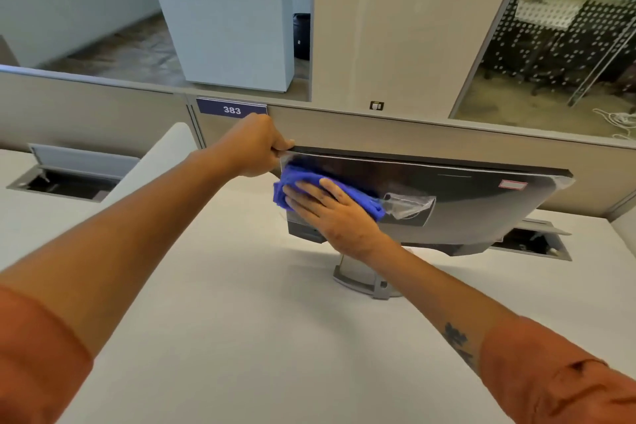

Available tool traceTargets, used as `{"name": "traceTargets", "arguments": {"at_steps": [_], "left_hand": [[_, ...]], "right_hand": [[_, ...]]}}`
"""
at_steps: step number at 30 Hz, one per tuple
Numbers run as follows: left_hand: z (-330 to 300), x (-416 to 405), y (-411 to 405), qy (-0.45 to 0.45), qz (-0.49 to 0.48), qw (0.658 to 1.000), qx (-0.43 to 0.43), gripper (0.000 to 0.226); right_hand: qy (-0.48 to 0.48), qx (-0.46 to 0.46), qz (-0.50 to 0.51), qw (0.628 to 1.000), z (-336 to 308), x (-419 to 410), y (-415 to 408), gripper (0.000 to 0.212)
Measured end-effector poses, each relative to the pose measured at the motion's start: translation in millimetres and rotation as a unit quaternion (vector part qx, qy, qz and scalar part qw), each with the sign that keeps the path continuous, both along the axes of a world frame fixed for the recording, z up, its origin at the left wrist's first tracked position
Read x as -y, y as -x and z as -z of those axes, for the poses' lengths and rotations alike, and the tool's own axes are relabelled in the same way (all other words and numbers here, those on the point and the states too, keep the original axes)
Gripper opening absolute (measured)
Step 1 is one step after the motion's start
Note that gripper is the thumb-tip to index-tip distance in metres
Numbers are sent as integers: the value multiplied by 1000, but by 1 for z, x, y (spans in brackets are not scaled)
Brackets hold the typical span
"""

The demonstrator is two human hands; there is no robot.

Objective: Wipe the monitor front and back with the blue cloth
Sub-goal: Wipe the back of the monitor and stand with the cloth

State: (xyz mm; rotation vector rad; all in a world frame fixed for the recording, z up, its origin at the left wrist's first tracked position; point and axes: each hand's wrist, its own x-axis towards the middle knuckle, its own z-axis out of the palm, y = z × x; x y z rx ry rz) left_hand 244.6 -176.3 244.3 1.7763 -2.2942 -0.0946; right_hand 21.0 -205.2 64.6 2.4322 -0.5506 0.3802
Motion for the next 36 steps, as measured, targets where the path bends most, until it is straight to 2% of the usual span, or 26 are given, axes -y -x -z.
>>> {"name": "traceTargets", "arguments": {"at_steps": [2,3,4,8,10,11,13,15,17,19,22,24,25,27,31,36], "left_hand": [[0,1,-1,2,-2,1000,-6,22],[0,1,0,2,-1,1000,-4,21],[-1,1,0,0,0,1000,0,20],[-3,0,1,-5,0,999,34,20],[-2,-1,0,-8,-4,1000,20,21],[-1,-1,1,-10,-9,1000,7,19],[0,-1,0,-11,-18,1000,-16,20],[2,-1,1,-14,-24,999,-25,20],[3,-1,2,-18,-30,999,-22,20],[4,0,3,-16,-33,999,-17,20],[4,1,2,-13,-36,999,-19,23],[5,2,2,-10,-40,999,-13,24],[5,2,2,-9,-43,999,-13,25],[6,3,2,-6,-46,999,-20,25],[6,2,3,-12,-46,999,-26,24],[5,-2,4,-19,-47,998,-28,25]], "right_hand": [[19,-150,-19,988,7,-5,-3,71],[24,-173,-22,984,4,-4,-4,71],[25,-157,-29,987,-4,-2,-5,71],[21,57,-13,998,-40,10,-7,70],[20,66,-2,998,-36,10,-5,70],[18,32,-1,999,-25,7,-4,70],[16,-108,-13,994,7,-2,3,67],[-7,-263,-2,965,36,-13,17,65],[-33,-315,24,948,45,-16,26,64],[-34,-268,19,963,34,-14,24,66],[-14,-66,9,998,1,0,17,73],[-6,38,28,999,-14,6,17,73],[2,51,34,998,-15,5,17,73],[6,0,18,1000,0,2,18,75],[11,-238,22,971,45,-19,31,68],[10,-274,69,959,59,-26,17,72]]}}
